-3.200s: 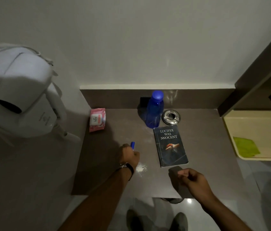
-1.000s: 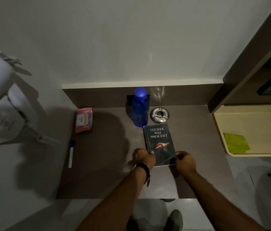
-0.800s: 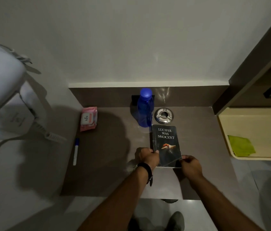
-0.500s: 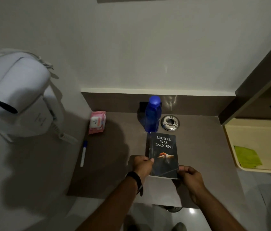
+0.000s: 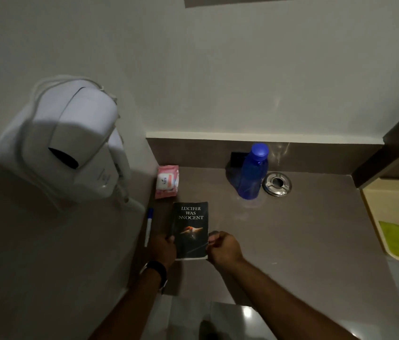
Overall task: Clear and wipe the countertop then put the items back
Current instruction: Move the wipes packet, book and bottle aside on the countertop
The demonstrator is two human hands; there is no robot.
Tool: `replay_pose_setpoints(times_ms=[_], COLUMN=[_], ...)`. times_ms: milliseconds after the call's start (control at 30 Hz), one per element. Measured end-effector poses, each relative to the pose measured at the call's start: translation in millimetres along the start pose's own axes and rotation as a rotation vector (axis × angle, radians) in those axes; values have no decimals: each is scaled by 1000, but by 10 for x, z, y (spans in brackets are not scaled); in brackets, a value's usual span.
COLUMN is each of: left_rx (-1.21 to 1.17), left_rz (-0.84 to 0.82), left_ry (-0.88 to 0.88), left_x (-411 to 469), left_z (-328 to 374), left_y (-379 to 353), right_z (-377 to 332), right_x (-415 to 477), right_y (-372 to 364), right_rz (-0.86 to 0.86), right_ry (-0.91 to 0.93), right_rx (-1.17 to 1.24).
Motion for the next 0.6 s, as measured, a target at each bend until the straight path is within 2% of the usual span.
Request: replay_pose_setpoints(times_ms=[100,200,400,600], left_rx=[200,277,338,456], left_rz=[57,87,105,131], left_ry=[-4,-19,-18,-57], left_x=[94,152,93,-5], left_z=[-10,6,-120,-103], left_y=[151,221,299,291], right_z=[-77,-151,-128,-138], right_x=[196,331,471,482], right_y=[-189,-339,-561,-686], right_rz=[27,9,-55,-25], right_ry=[26,15,-5,23], right_rx=[-166,-307,-359,-361])
Point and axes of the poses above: each hand's wrist, its own x-axis towards the middle knuckle, its own y-axis out of the back of the hand, z = x × y, the point moved 5 cm from there along x, towards the middle knuckle, and after that the axes turned 11 degrees about -z, right-handed, at the moved point
